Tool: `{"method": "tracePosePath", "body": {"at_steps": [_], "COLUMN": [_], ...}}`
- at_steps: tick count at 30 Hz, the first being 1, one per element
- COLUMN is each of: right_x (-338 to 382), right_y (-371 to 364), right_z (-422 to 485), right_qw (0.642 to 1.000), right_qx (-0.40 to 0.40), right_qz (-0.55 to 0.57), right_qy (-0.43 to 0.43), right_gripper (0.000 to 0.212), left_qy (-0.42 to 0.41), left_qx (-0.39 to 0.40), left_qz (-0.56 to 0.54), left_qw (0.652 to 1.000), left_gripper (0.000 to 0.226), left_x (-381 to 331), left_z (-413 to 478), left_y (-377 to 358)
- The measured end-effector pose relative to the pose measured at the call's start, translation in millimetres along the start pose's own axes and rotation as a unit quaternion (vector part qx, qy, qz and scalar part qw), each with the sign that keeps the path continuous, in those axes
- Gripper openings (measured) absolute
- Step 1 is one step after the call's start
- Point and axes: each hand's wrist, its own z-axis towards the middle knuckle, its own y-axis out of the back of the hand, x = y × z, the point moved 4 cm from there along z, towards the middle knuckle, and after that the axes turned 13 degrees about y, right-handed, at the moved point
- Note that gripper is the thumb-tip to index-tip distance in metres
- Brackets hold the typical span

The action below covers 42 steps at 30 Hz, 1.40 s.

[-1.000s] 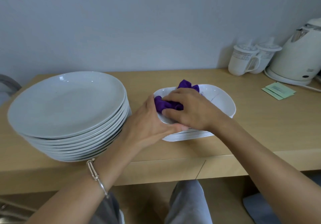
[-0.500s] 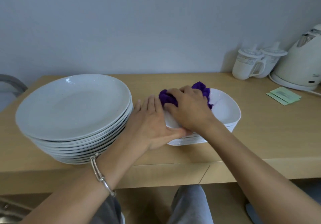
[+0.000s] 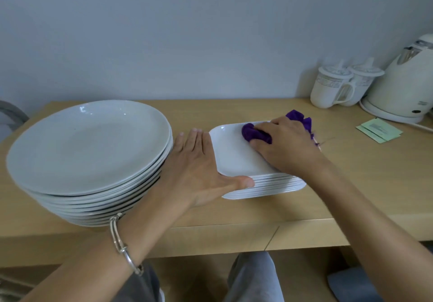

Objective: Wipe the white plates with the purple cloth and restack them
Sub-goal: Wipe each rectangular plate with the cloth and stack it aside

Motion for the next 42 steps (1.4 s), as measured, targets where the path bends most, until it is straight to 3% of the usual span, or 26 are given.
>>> {"method": "tracePosePath", "body": {"at_steps": [2,5,7,10,12,15,21,26,29,34,36,39,42], "right_x": [17.6,40.9,48.0,38.1,19.7,-6.6,-24.4,-26.0,-3.4,34.3,31.2,19.5,-4.8], "right_y": [-11.9,-21.4,-15.9,1.3,10.7,16.7,15.1,4.7,-11.3,-12.5,-2.8,10.8,27.9], "right_z": [7.7,9.9,0.7,-11.4,-15.5,-14.5,-12.4,2.9,20.0,14.4,3.5,-12.4,-23.7], "right_qw": [1.0,0.996,0.985,0.973,0.98,0.993,0.998,0.998,0.999,0.991,0.983,0.959,0.963], "right_qx": [-0.005,0.012,0.015,0.054,0.073,0.032,0.039,-0.006,-0.032,-0.05,0.002,0.107,0.13], "right_qz": [0.003,0.045,0.093,0.142,0.121,0.091,0.047,-0.005,0.016,0.088,0.137,0.218,0.192], "right_qy": [-0.006,0.081,0.143,0.172,0.143,0.075,-0.018,-0.056,-0.039,0.089,0.125,0.149,0.134], "right_gripper": [0.038,0.037,0.038,0.022,0.022,0.03,0.059,0.049,0.043,0.018,0.011,0.007,0.007], "left_qy": [-0.026,-0.043,-0.031,-0.035,-0.063,-0.101,-0.137,-0.131,-0.119,-0.129,-0.127,-0.059,-0.021], "left_qx": [-0.008,-0.014,0.001,0.012,0.012,0.02,0.021,0.017,0.022,0.022,0.03,0.019,-0.006], "left_qz": [-0.073,-0.224,-0.264,-0.297,-0.308,-0.325,-0.344,-0.339,-0.341,-0.359,-0.351,-0.296,-0.233], "left_qw": [0.997,0.974,0.964,0.954,0.949,0.94,0.929,0.931,0.932,0.924,0.927,0.953,0.972], "left_gripper": [0.125,0.11,0.108,0.106,0.1,0.09,0.087,0.089,0.092,0.057,0.064,0.093,0.112], "left_x": [-0.8,0.8,2.8,4.7,3.2,-1.7,-10.9,-22.2,-24.0,-30.9,-29.2,-20.6,-16.4], "left_z": [4.5,14.2,17.3,18.4,17.5,12.8,15.8,22.8,29.0,25.2,24.4,26.7,25.7], "left_y": [-3.3,-12.7,-18.3,-19.3,-15.2,-5.9,-3.2,-9.8,-13.6,-5.4,-5.7,-11.3,-11.0]}}
